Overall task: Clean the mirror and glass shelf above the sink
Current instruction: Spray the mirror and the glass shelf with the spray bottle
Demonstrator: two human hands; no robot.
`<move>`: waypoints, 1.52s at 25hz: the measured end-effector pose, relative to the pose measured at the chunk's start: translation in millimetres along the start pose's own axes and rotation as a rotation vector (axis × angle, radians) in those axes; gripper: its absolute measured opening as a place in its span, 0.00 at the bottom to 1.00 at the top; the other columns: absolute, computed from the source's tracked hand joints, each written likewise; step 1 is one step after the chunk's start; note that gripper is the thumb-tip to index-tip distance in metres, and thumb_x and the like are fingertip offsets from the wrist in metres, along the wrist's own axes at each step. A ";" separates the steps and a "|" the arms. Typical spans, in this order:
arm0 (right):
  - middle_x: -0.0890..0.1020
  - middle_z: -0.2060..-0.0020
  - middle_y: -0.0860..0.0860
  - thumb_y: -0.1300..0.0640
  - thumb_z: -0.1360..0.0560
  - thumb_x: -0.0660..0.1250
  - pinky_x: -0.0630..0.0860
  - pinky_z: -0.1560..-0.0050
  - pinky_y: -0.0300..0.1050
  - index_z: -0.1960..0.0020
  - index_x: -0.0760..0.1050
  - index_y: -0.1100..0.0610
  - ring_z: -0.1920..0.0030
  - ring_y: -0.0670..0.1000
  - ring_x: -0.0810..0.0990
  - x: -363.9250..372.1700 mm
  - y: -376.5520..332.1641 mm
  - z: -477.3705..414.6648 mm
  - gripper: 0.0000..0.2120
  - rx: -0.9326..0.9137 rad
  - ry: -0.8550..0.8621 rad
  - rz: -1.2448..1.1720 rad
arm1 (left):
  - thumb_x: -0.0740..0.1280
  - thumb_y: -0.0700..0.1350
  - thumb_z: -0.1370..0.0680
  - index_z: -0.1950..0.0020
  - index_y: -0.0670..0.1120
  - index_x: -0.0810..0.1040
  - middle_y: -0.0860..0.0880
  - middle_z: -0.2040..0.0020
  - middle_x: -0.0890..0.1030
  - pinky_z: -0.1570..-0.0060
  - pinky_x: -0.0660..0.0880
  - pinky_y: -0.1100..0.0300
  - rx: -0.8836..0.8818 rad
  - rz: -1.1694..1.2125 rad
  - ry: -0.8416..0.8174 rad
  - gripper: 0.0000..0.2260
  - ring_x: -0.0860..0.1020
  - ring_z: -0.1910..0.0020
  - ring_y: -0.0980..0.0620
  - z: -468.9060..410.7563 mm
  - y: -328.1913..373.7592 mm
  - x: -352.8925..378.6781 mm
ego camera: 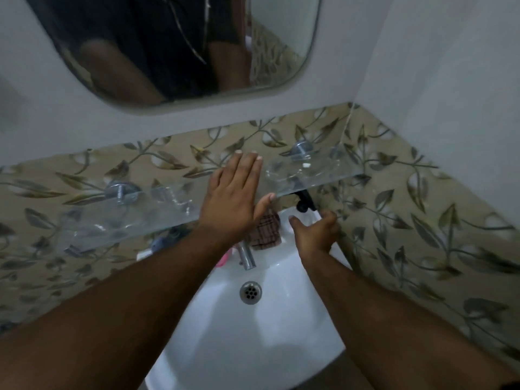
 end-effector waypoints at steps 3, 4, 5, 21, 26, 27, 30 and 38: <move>0.70 0.21 0.61 0.49 0.31 0.88 0.74 0.22 0.62 0.18 0.67 0.58 0.21 0.63 0.70 4.9 -6.0 -31.0 0.49 -0.073 -0.130 0.020 | 0.43 0.68 0.15 0.12 0.47 0.50 0.46 0.12 0.51 0.18 0.50 0.45 0.028 0.004 -0.010 0.37 0.46 0.13 0.46 -21.7 29.6 10.2; 0.74 0.23 0.59 0.51 0.31 0.87 0.74 0.21 0.58 0.20 0.70 0.58 0.22 0.61 0.73 7.1 -9.6 -38.5 0.45 -0.122 -0.158 -0.016 | 0.43 0.68 0.16 0.12 0.47 0.49 0.46 0.12 0.50 0.18 0.48 0.45 0.025 0.004 -0.018 0.37 0.45 0.13 0.47 -27.6 34.5 11.7; 0.79 0.28 0.56 0.55 0.29 0.86 0.76 0.23 0.49 0.24 0.75 0.58 0.26 0.58 0.78 7.9 -12.7 -44.2 0.37 -0.162 -0.181 -0.053 | 0.43 0.68 0.16 0.12 0.47 0.49 0.47 0.12 0.49 0.18 0.47 0.46 0.021 0.000 -0.027 0.38 0.44 0.13 0.47 -32.1 37.8 12.9; 0.89 0.41 0.50 0.53 0.23 0.82 0.77 0.29 0.48 0.36 0.83 0.54 0.30 0.56 0.84 57.0 -18.2 -78.0 0.18 -0.323 -0.556 -0.082 | 0.43 0.70 0.16 0.12 0.48 0.44 0.48 0.12 0.44 0.17 0.42 0.46 -0.088 -0.037 -0.055 0.38 0.38 0.14 0.48 -44.8 37.4 26.4; 0.87 0.37 0.55 0.54 0.22 0.79 0.81 0.29 0.60 0.30 0.79 0.53 0.31 0.57 0.84 62.8 -13.8 -78.6 0.22 -0.427 -0.574 0.067 | 0.44 0.70 0.16 0.12 0.48 0.46 0.47 0.12 0.46 0.17 0.43 0.46 -0.054 -0.040 -0.038 0.38 0.41 0.13 0.48 -43.9 38.6 27.6; 0.87 0.36 0.54 0.54 0.22 0.79 0.81 0.30 0.60 0.29 0.78 0.53 0.31 0.57 0.84 60.1 -13.6 -76.9 0.24 -0.436 -0.531 0.068 | 0.44 0.70 0.16 0.12 0.48 0.46 0.47 0.12 0.46 0.18 0.42 0.47 -0.052 -0.040 -0.038 0.38 0.41 0.13 0.48 -44.0 39.0 27.6; 0.87 0.37 0.58 0.65 0.21 0.76 0.80 0.29 0.58 0.28 0.79 0.58 0.33 0.59 0.84 47.8 -10.2 -62.3 0.22 -0.365 -0.451 -0.046 | 0.43 0.70 0.16 0.12 0.48 0.45 0.47 0.12 0.45 0.18 0.40 0.47 -0.050 -0.040 -0.051 0.38 0.40 0.13 0.48 -44.0 37.9 27.5; 0.86 0.54 0.39 0.73 0.21 0.69 0.81 0.50 0.43 0.34 0.80 0.47 0.55 0.43 0.83 -11.0 8.0 12.7 0.25 -0.408 -0.383 -0.110 | 0.46 0.69 0.15 0.12 0.50 0.46 0.50 0.12 0.45 0.17 0.42 0.49 -0.009 0.054 0.030 0.37 0.39 0.13 0.51 -30.8 28.4 14.1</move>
Point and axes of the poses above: each hand's wrist, its own z-axis away from the middle knuckle, its own x-axis out of the palm, y = z × x, the point moved 5 cm from there along -z, towards the middle knuckle
